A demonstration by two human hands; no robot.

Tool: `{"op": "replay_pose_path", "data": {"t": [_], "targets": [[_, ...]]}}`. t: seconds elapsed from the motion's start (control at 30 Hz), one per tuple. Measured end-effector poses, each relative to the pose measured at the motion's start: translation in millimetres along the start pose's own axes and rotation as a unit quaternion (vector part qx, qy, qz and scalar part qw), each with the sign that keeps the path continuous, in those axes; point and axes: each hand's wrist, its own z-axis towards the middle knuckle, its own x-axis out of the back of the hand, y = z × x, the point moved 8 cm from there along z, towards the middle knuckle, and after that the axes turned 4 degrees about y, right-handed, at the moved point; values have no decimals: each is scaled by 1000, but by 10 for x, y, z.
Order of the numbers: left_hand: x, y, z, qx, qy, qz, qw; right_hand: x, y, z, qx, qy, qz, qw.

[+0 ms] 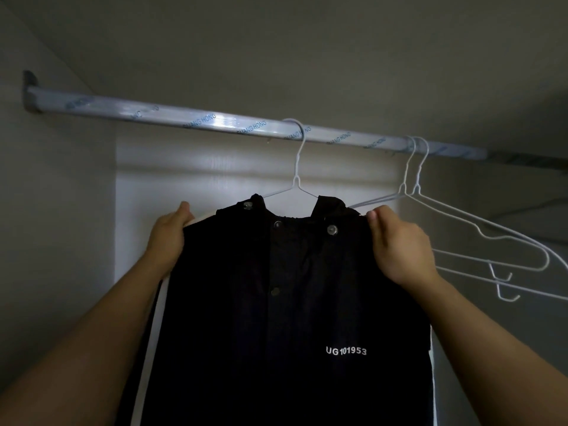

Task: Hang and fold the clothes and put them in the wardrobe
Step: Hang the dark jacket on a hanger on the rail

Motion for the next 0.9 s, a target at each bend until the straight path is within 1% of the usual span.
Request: {"op": "replay_pose_path", "data": {"t": [0.07, 0.1, 0.17, 0.23, 0.27, 0.33, 0.4, 0.43, 0.5, 0.53, 0.57, 0.6, 0.7, 0.77, 0.83, 0.87, 0.9], "targets": [[-66, -156, -1, 106, -35, -19, 994, 14, -6, -31, -4, -5, -10, 1000], [-91, -188, -5, 132, -49, -8, 990, 22, 0, -27, -15, -10, -11, 1000], [-103, -152, 41, 122, -85, 73, 986, 43, 39, 38, -63, -33, 1, 997], [-138, 18, 118, 98, -130, 179, 970, 39, 43, 167, -133, -94, 46, 986], [-194, 109, 151, 109, -156, 204, 960, 11, 17, 249, -156, -136, 74, 976], [-408, 288, 185, 167, -224, 221, 934, -84, -38, 410, -201, -219, 110, 948], [-671, 471, 114, 226, -304, 265, 887, -204, -88, 489, -259, -301, 141, 907], [-815, 571, 86, 238, -335, 284, 866, -254, -117, 490, -288, -342, 156, 881], [-1033, 711, 2, 263, -365, 310, 837, -316, -152, 436, -338, -423, 158, 826], [-1120, 747, -8, 263, -361, 322, 835, -333, -191, 412, -346, -454, 157, 806], [-1207, 756, 14, 254, -358, 334, 834, -359, -236, 418, -345, -471, 159, 796], [-1274, 756, 25, 246, -364, 359, 824, -392, -263, 436, -341, -478, 162, 793], [-1324, 721, -9, 229, -414, 445, 760, -474, -320, 516, -317, -478, 155, 804], [-1261, 705, 47, 210, -414, 481, 744, -499, -334, 575, -296, -478, 124, 817], [-1215, 687, 109, 211, -403, 487, 745, -457, -320, 695, -245, -457, 34, 854], [-1214, 697, 120, 206, -403, 499, 739, -411, -313, 774, -210, -441, -33, 872], [-1221, 719, 116, 195, -406, 515, 729, -365, -330, 836, -176, -433, -94, 879]]}}
